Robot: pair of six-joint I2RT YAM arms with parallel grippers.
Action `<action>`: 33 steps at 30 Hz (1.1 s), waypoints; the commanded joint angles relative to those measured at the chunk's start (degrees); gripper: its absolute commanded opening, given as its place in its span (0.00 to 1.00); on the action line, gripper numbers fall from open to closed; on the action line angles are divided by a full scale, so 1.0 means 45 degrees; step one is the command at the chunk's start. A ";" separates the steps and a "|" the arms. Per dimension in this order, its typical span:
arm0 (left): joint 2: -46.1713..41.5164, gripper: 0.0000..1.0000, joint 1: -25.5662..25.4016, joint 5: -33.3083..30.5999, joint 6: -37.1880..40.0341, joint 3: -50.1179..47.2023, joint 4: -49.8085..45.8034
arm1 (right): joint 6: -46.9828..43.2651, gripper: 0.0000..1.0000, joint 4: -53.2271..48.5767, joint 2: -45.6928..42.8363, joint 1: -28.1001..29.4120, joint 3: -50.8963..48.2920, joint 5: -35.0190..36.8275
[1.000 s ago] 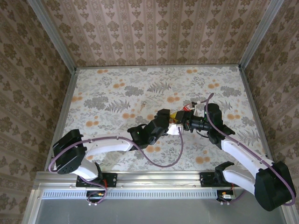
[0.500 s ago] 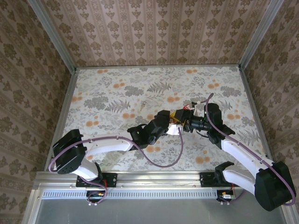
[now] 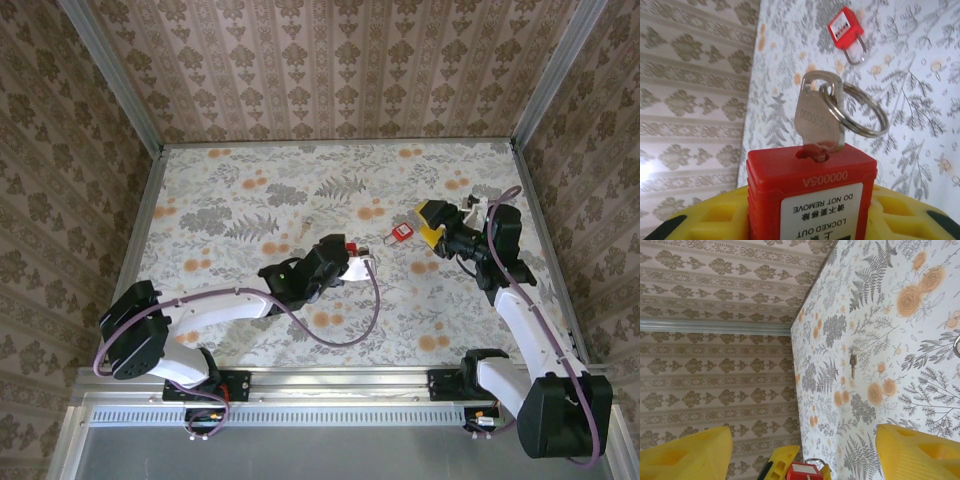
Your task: Unlock with the key
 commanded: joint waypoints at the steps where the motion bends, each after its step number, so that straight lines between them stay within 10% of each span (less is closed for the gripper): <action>1: 0.0051 0.29 0.0243 0.0619 -0.1006 0.0079 -0.1565 | -0.0404 0.76 -0.0184 -0.0137 -0.0033 -0.0386 -0.0045; 18: 0.2975 0.30 0.1606 0.4608 -0.2470 0.1112 -0.4020 | -0.2427 0.76 -0.0984 0.0298 -0.0025 -0.0586 0.0889; 33: 0.5312 0.37 0.2296 0.5401 -0.1915 0.2258 -0.3846 | -0.3569 0.76 -0.1485 0.0524 -0.0025 -0.0773 0.1742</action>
